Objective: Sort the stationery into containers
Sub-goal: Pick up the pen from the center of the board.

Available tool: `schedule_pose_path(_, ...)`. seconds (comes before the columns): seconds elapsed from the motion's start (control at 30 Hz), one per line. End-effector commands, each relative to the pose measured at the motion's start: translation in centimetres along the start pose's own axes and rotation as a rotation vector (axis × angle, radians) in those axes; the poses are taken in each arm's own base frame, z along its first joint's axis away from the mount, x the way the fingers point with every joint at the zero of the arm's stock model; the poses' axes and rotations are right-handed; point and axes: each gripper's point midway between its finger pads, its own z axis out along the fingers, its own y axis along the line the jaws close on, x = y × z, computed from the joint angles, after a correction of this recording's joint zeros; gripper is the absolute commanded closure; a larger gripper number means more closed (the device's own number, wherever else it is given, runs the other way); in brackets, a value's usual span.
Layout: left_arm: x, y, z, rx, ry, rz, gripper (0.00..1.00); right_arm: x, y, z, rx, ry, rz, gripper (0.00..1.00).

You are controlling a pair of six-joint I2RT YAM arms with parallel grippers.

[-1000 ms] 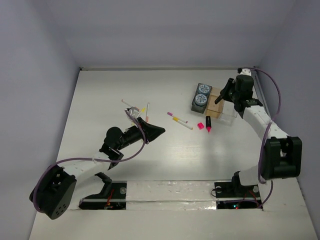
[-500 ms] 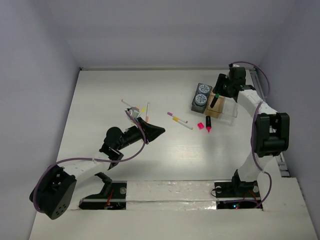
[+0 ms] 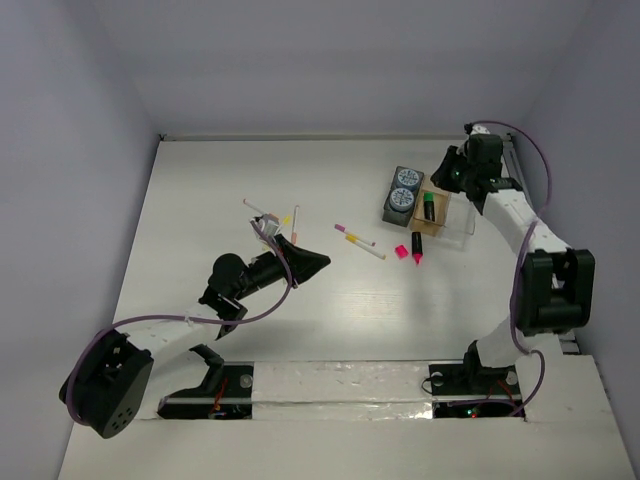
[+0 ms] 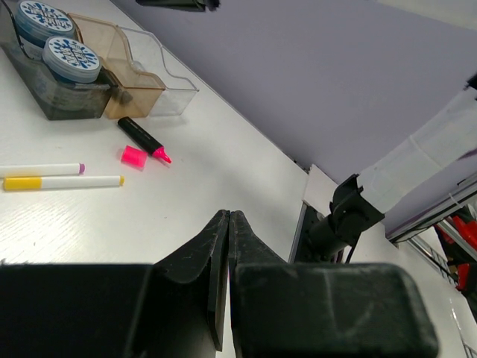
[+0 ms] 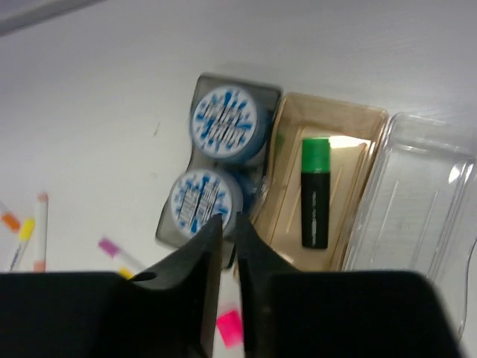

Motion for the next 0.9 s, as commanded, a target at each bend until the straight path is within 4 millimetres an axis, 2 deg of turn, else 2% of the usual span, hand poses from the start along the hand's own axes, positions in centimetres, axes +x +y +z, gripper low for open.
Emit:
schedule_pose_path(0.0, -1.0, -0.9, 0.2, 0.04, -0.034, 0.049, 1.0, 1.4, 4.5, -3.4, -0.154, -0.037, -0.044, 0.91)
schedule_pose_path(0.03, -1.0, -0.8, 0.3, 0.037, -0.033, 0.049, 1.0, 2.9, 5.8, -3.8, -0.173, -0.018, -0.056, 0.96)
schedule_pose_path(0.07, -1.0, -0.8, 0.2, 0.037, -0.032, 0.048, 1.0, 3.3, 6.4, -5.0, -0.183, -0.035, -0.06, 1.0)
schedule_pose_path(0.1, -0.9, -0.8, 0.2, 0.035, -0.03, 0.05, 1.0, 6.1, 5.8, -5.2, -0.172, 0.008, -0.052, 1.0)
schedule_pose_path(0.17, -1.0, -0.8, 0.2, 0.032, -0.032, 0.051, 1.0, 8.3, 5.7, -6.0, -0.169, 0.027, -0.017, 1.0)
schedule_pose_path(0.2, -1.0, -0.8, 0.2, 0.032, -0.032, 0.051, 1.0, 8.8, 5.5, -6.9, -0.169, 0.015, -0.005, 1.0)
schedule_pose_path(0.23, -1.1, -0.8, 0.2, 0.033, -0.035, 0.053, 1.0, 11.3, 4.2, -6.9, -0.138, 0.059, 0.023, 1.0)
schedule_pose_path(0.3, -1.1, -0.8, 0.1, 0.031, -0.038, 0.053, 1.0, 13.0, 3.1, -7.3, -0.104, 0.075, 0.038, 0.89)
schedule_pose_path(0.33, -1.1, -0.8, 0.1, 0.03, -0.039, 0.052, 1.0, 14.7, 2.1, -7.3, -0.075, 0.106, 0.044, 0.83)
schedule_pose_path(0.37, -1.1, -0.8, 0.1, 0.031, -0.037, 0.049, 1.0, 15.2, 1.2, -7.1, -0.033, 0.104, 0.045, 0.67)
schedule_pose_path(0.43, -1.1, -0.8, 0.1, 0.033, -0.037, 0.049, 1.0, 16.6, 0.6, -7.0, -0.013, 0.144, 0.059, 0.56)
schedule_pose_path(0.47, -1.0, -0.8, 0.1, 0.034, -0.034, 0.047, 1.0, 17.0, 0.7, -6.9, -0.026, 0.158, 0.056, 0.46)
schedule_pose_path(0.53, -1.0, -0.9, 0.1, 0.038, -0.036, 0.047, 1.0, 17.4, 0.4, -6.4, -0.005, 0.181, 0.061, 0.4)
schedule_pose_path(0.57, -1.0, -1.0, 0.1, 0.039, -0.037, 0.046, 1.0, 16.9, 0.4, -6.2, 0.007, 0.177, 0.06, 0.34)
schedule_pose_path(0.67, -1.1, -1.1, 0.0, 0.043, -0.041, 0.048, 1.0, 16.8, -0.1, -5.4, 0.046, 0.196, 0.059, 0.3)
schedule_pose_path(0.73, -1.1, -1.3, -0.1, 0.049, -0.041, 0.049, 1.0, 15.8, -0.2, -4.7, 0.069, 0.184, 0.048, 0.28)
schedule_pose_path(0.77, -1.2, -1.4, -0.1, 0.051, -0.043, 0.05, 1.0, 16.1, -1.0, -4.1, 0.113, 0.193, 0.042, 0.28)
schedule_pose_path(0.87, -1.2, -1.5, -0.2, 0.054, -0.044, 0.053, 1.0, 15.4, -1.9, -3.2, 0.171, 0.182, 0.028, 0.3)
